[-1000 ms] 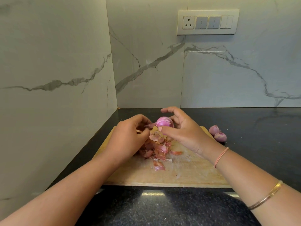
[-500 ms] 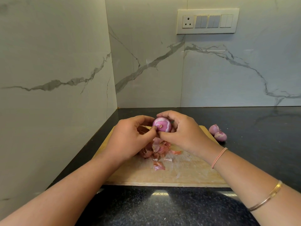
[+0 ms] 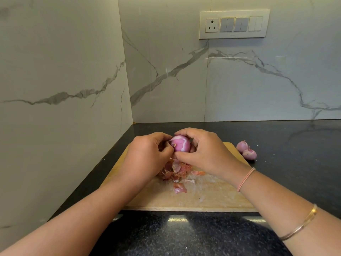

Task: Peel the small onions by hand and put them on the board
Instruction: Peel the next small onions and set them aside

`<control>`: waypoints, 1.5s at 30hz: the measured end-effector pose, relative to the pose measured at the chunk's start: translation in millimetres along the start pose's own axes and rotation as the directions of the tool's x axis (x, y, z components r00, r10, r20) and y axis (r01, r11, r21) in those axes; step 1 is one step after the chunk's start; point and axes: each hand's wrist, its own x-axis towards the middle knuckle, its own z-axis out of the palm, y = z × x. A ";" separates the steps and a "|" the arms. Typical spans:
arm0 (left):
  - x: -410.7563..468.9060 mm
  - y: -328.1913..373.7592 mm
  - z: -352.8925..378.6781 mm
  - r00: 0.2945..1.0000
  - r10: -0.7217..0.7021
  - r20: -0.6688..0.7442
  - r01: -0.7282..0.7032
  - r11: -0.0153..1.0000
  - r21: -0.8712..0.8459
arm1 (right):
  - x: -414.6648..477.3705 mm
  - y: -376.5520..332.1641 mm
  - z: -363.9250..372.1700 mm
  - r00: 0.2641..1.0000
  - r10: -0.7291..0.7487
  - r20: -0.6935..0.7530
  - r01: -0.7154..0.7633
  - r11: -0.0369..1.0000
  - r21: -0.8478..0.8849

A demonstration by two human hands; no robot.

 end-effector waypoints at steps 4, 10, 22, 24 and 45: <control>1.8 -2.3 -0.4 1.000 -0.015 -0.012 0.015 1.000 0.013 | -0.4 2.7 -1.6 0.998 0.044 0.033 -0.047 0.996 0.078; 3.1 -8.5 -1.0 0.994 -0.106 -0.023 0.102 0.987 -0.128 | 0.6 4.0 -3.7 0.996 0.071 0.058 -0.081 0.977 0.195; 0.4 -2.7 1.8 0.995 0.043 0.091 -0.017 0.964 -0.267 | 2.5 4.1 -3.8 0.994 0.076 0.079 -0.102 0.911 0.401; 1.2 -3.8 2.5 0.998 0.036 0.046 -0.025 0.971 -0.238 | 2.4 3.5 -3.7 0.993 0.078 0.087 -0.109 0.898 0.426; 8.5 -19.3 4.1 0.963 -0.246 -0.109 0.212 0.943 -0.257 | 2.0 3.2 -9.3 0.988 0.102 0.112 -0.150 0.776 0.612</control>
